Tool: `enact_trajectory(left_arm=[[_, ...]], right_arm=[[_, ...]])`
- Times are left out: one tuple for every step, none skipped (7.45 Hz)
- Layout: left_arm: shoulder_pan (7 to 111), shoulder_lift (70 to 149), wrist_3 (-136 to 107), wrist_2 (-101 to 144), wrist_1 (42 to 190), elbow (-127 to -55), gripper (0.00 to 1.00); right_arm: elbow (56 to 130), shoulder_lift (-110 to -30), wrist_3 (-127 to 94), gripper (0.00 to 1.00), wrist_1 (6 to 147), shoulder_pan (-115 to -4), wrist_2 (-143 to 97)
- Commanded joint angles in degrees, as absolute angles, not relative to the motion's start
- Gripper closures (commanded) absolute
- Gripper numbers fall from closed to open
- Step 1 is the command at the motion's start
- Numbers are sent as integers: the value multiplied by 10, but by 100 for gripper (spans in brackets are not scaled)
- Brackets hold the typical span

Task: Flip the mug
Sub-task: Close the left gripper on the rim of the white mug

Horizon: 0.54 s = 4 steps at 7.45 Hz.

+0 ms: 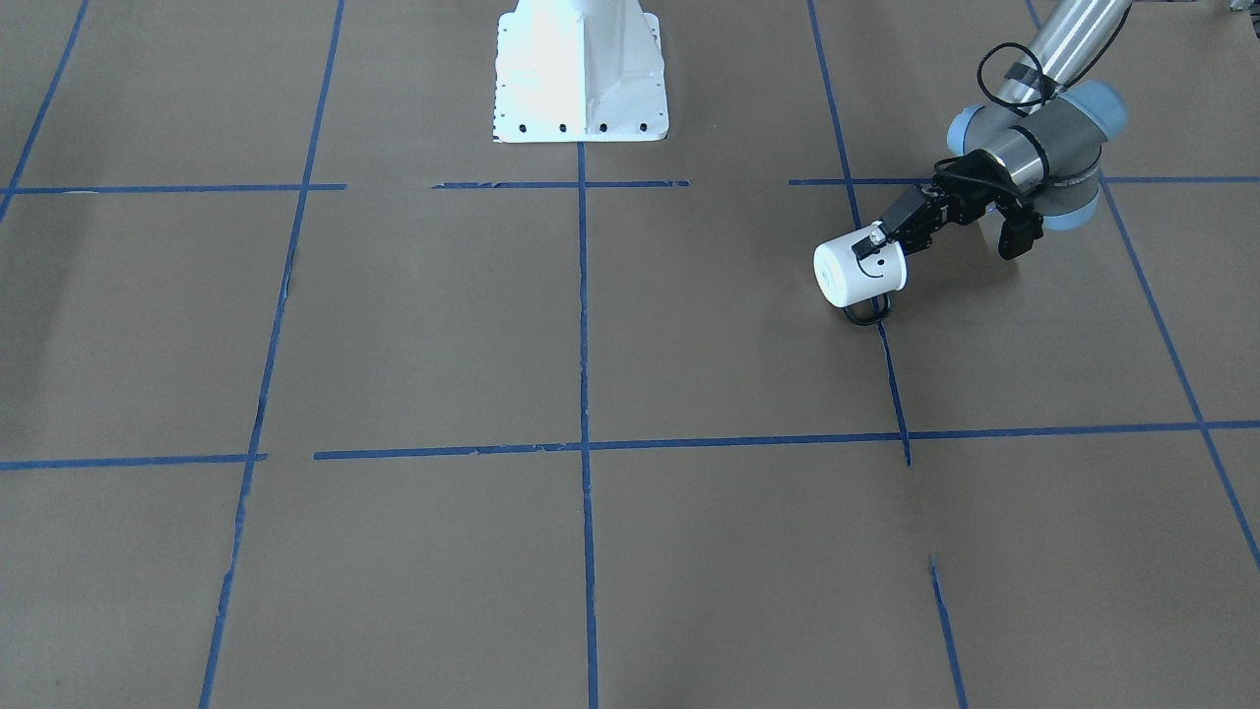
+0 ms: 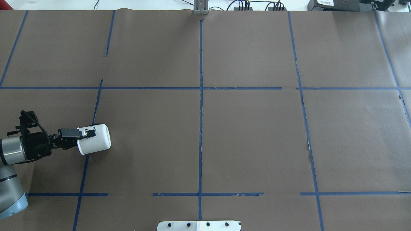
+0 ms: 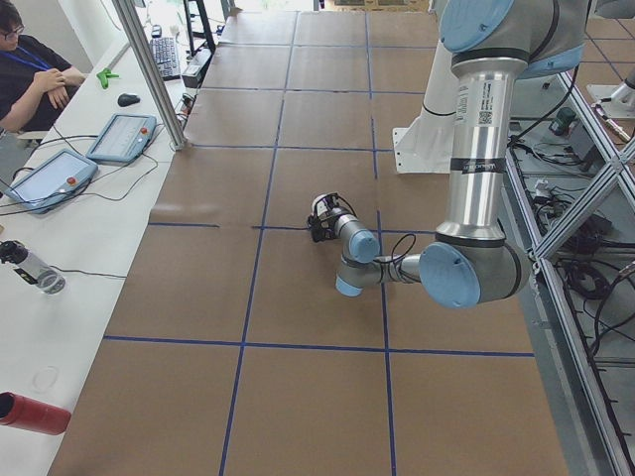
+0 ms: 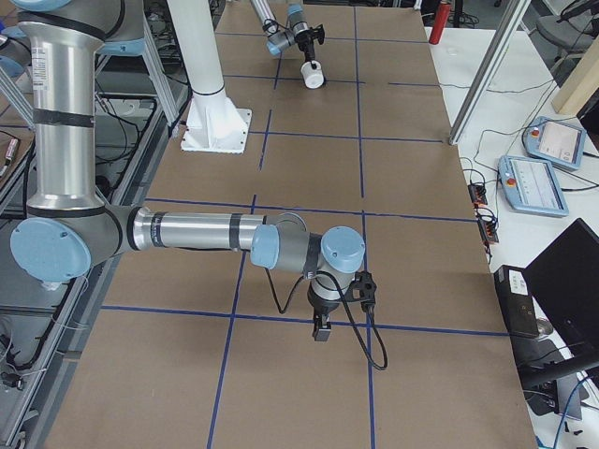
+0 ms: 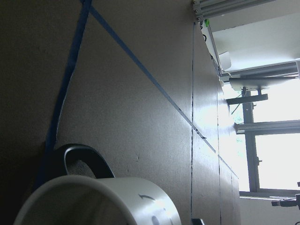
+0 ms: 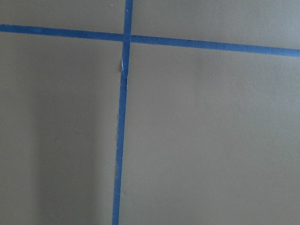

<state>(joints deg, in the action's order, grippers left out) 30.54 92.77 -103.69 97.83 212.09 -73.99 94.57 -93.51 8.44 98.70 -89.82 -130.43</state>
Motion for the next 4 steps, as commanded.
enact_trajectory(left_arm=[[305, 946, -1083, 985, 2123, -744, 100], [308, 960, -1097, 987, 2123, -747, 100], [322, 983, -1108, 997, 2119, -757, 100], [334, 990, -1108, 1012, 2102, -768, 100]], right_arm=[[946, -935, 84, 0, 987, -898, -1304], [946, -935, 84, 0, 987, -898, -1304], [946, -935, 84, 0, 987, -898, -1304], [946, -935, 84, 0, 987, -898, -1304]])
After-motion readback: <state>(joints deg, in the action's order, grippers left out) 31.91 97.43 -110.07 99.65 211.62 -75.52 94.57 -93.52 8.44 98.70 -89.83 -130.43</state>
